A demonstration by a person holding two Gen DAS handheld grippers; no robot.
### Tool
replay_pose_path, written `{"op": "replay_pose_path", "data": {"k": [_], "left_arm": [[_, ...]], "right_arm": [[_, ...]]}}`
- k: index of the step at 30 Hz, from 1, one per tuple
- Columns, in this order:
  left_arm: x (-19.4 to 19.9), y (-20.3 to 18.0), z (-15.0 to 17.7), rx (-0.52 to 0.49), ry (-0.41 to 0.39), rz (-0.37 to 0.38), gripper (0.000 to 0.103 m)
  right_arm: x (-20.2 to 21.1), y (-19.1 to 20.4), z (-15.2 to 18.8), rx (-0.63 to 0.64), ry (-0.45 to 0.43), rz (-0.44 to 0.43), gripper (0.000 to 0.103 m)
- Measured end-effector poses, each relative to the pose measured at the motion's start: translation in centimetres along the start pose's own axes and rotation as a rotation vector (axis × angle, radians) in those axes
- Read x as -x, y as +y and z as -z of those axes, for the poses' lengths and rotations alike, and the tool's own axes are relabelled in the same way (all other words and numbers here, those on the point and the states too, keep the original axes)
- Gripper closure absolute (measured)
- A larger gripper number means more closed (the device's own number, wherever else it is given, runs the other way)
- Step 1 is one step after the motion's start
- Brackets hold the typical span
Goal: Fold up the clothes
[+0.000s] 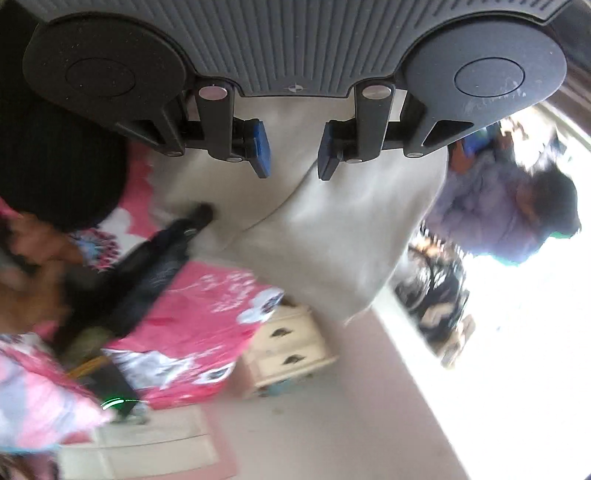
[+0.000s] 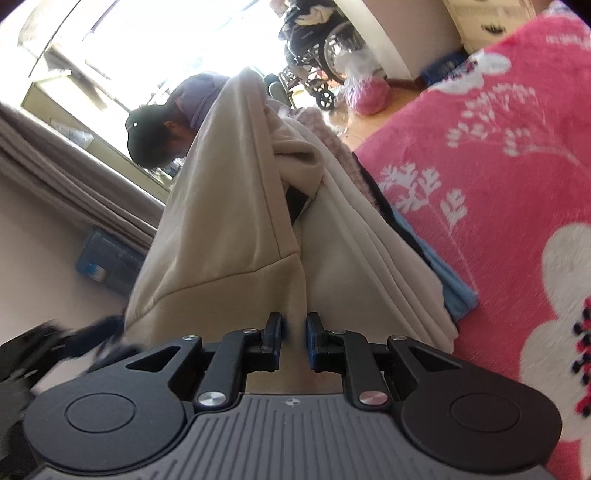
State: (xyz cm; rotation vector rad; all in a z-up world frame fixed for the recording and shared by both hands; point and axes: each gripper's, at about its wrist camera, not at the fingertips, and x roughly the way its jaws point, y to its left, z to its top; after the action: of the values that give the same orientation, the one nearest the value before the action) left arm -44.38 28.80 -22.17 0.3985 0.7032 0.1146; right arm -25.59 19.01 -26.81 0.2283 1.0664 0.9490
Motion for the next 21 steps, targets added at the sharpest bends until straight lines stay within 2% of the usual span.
{"op": "replay_pose_path", "data": {"k": [1, 4, 5, 8, 11, 12, 15, 16, 19, 21], "left_arm": [[-1.0, 0.3, 0.9, 0.017, 0.025, -0.005, 0.075], [-0.3, -0.3, 2.6, 0.005, -0.047, -0.029, 0.075], [0.1, -0.6, 2.7, -0.015, -0.056, -0.043, 0.075], [0.1, -0.7, 3.5, 0.014, -0.073, -0.054, 0.075], [-0.2, -0.2, 3.2, 0.053, -0.078, -0.055, 0.075], [-0.3, -0.1, 3.2, 0.065, -0.079, -0.057, 0.075], [-1.4, -0.6, 3.6, 0.086, -0.086, -0.067, 0.075], [-1.6, -0.6, 3.7, 0.096, -0.086, -0.067, 0.075], [-1.9, -0.5, 3.8, 0.123, -0.085, -0.06, 0.075], [-1.8, -0.3, 3.9, 0.131, -0.091, -0.052, 0.075]], "right_arm": [[0.2, 0.4, 0.0, 0.03, -0.004, 0.02, 0.085], [2.0, 2.3, -0.9, 0.144, -0.059, 0.087, 0.085], [2.8, 2.8, -1.5, 0.159, -0.091, 0.085, 0.085], [4.5, 4.8, -4.4, 0.183, -0.211, 0.044, 0.085], [3.0, 7.0, -6.8, 0.242, -0.279, 0.044, 0.085], [1.7, 7.3, -7.3, 0.259, -0.281, 0.049, 0.085], [-4.9, 6.0, -7.4, 0.292, -0.164, 0.172, 0.09], [-6.1, 5.3, -7.1, 0.293, -0.159, 0.187, 0.091], [-4.9, 5.7, -7.3, 0.304, -0.171, 0.18, 0.091], [-3.4, 6.9, -8.7, 0.329, -0.214, 0.172, 0.088]]}}
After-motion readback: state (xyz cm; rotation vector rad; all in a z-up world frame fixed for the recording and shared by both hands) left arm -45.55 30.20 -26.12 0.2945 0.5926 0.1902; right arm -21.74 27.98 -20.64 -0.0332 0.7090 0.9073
